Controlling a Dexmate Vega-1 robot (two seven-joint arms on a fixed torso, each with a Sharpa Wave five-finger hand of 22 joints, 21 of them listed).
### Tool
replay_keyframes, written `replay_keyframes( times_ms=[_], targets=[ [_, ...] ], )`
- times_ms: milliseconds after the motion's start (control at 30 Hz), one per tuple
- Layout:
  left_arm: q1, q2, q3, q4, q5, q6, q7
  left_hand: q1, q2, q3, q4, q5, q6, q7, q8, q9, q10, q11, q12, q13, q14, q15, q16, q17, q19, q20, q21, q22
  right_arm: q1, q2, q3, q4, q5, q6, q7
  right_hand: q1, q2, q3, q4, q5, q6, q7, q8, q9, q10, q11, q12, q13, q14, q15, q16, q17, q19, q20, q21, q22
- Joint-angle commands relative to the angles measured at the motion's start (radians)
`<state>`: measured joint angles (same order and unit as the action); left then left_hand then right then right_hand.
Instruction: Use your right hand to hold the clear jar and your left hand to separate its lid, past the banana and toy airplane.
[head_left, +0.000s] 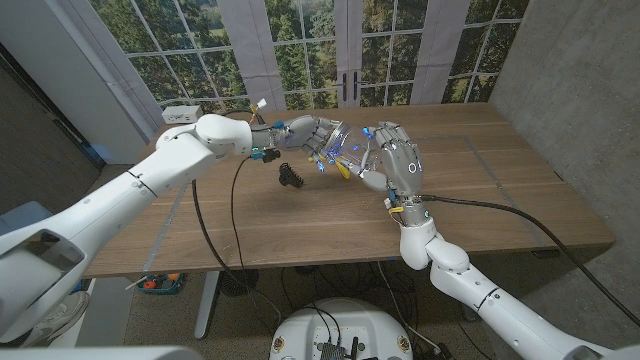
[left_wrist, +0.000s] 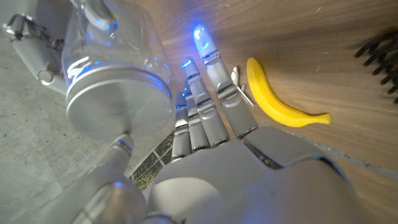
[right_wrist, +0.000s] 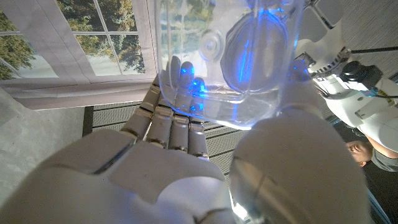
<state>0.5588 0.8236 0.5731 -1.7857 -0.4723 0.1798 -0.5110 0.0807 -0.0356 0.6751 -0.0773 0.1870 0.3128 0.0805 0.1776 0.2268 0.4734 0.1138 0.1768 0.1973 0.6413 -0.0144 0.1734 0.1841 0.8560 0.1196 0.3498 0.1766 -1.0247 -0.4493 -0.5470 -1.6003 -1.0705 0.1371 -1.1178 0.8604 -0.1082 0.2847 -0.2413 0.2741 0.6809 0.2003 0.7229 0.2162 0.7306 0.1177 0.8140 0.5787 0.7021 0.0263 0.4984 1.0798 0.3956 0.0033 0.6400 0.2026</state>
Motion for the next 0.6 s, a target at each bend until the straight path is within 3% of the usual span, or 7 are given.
replay_keyframes(
  times_ms=[33,133,167,267,300,400,600],
  targets=[
    [0.042,-0.092,-0.045,0.197,-0.087,-0.36,-0.098,0.02,-0.003,0.018,-0.08,-0.008,-0.18,-0.083,-0.004,-0.029,-0.211,-0.031,-0.002,-0.003,-0.202,0.039,0.002,-0.004,-0.126,0.05,-0.095,0.003,-0.011,0.038,0.04,0.022,-0.018,0.023,0.001,0.107,0.092,0.33,0.074,-0.004,0.336,-0.256,0.033,0.011,0.29,-0.295,0.006,0.168,0.084,-0.25,-0.004,0.004,-0.005,0.0,0.007,0.001],
    [0.011,-0.122,-0.033,0.277,-0.101,-0.45,-0.193,0.034,-0.019,0.009,-0.096,-0.012,-0.27,-0.113,-0.005,-0.035,-0.29,-0.051,0.002,-0.005,-0.285,0.038,-0.001,-0.004,-0.18,0.06,-0.132,0.004,-0.008,0.038,0.038,0.022,-0.017,0.016,0.001,0.107,0.092,0.331,0.074,-0.004,0.337,-0.256,0.034,0.01,0.291,-0.296,0.004,0.165,0.083,-0.251,-0.006,0.006,-0.006,0.0,0.008,0.001],
    [0.008,-0.13,-0.034,0.294,-0.093,-0.486,-0.202,0.043,-0.03,0.006,-0.099,-0.012,-0.305,-0.116,-0.005,-0.036,-0.332,-0.048,-0.001,-0.005,-0.319,0.036,-0.001,-0.004,-0.2,0.069,-0.144,0.003,-0.005,0.036,0.034,0.023,-0.012,0.011,0.001,0.107,0.091,0.331,0.073,-0.005,0.336,-0.256,0.033,0.01,0.292,-0.296,0.004,0.166,0.083,-0.251,-0.006,0.007,-0.006,0.0,0.009,0.001],
    [0.01,-0.152,-0.044,0.334,-0.082,-0.586,-0.21,0.072,-0.053,0.005,-0.108,-0.012,-0.34,-0.134,0.004,-0.036,-0.388,-0.077,0.003,-0.005,-0.382,0.025,-0.001,-0.004,-0.276,0.084,-0.169,0.003,0.0,0.033,0.027,0.025,-0.006,0.0,0.001,0.106,0.092,0.331,0.074,-0.005,0.336,-0.257,0.033,0.01,0.291,-0.296,0.003,0.167,0.084,-0.25,-0.007,0.009,-0.007,0.0,0.01,0.001],
    [0.01,-0.156,-0.047,0.343,-0.08,-0.609,-0.214,0.097,-0.066,0.007,-0.11,-0.013,-0.336,-0.192,0.015,-0.036,-0.411,-0.086,0.005,-0.004,-0.404,0.023,0.001,-0.003,-0.293,0.087,-0.168,0.003,0.002,0.033,0.025,0.025,-0.003,-0.002,0.001,0.106,0.092,0.332,0.074,-0.005,0.336,-0.258,0.033,0.011,0.29,-0.297,0.004,0.17,0.083,-0.25,-0.007,0.009,-0.007,0.0,0.01,0.001],
    [0.002,-0.157,-0.051,0.362,-0.071,-0.655,-0.227,0.157,-0.077,0.015,-0.112,-0.014,-0.319,-0.292,0.033,-0.033,-0.434,-0.101,0.013,-0.002,-0.429,0.015,0.006,-0.002,-0.312,0.086,-0.164,0.003,0.002,0.035,0.026,0.026,-0.002,-0.004,0.001,0.106,0.091,0.332,0.074,-0.006,0.337,-0.257,0.033,0.01,0.294,-0.296,0.001,0.164,0.084,-0.251,-0.008,0.012,-0.008,0.001,0.012,0.001],
    [-0.031,-0.109,-0.035,0.34,0.019,-0.647,-0.226,0.247,-0.052,0.043,-0.113,-0.003,-0.292,-0.3,0.055,-0.019,-0.473,-0.112,0.016,0.003,-0.483,0.026,0.001,-0.002,-0.319,0.083,-0.16,0.002,0.008,0.029,0.016,0.023,0.012,0.0,0.001,0.103,0.091,0.334,0.075,-0.007,0.336,-0.257,0.033,0.01,0.293,-0.296,0.0,0.166,0.084,-0.249,-0.011,0.015,-0.009,0.0,0.014,0.001]
  ],
)
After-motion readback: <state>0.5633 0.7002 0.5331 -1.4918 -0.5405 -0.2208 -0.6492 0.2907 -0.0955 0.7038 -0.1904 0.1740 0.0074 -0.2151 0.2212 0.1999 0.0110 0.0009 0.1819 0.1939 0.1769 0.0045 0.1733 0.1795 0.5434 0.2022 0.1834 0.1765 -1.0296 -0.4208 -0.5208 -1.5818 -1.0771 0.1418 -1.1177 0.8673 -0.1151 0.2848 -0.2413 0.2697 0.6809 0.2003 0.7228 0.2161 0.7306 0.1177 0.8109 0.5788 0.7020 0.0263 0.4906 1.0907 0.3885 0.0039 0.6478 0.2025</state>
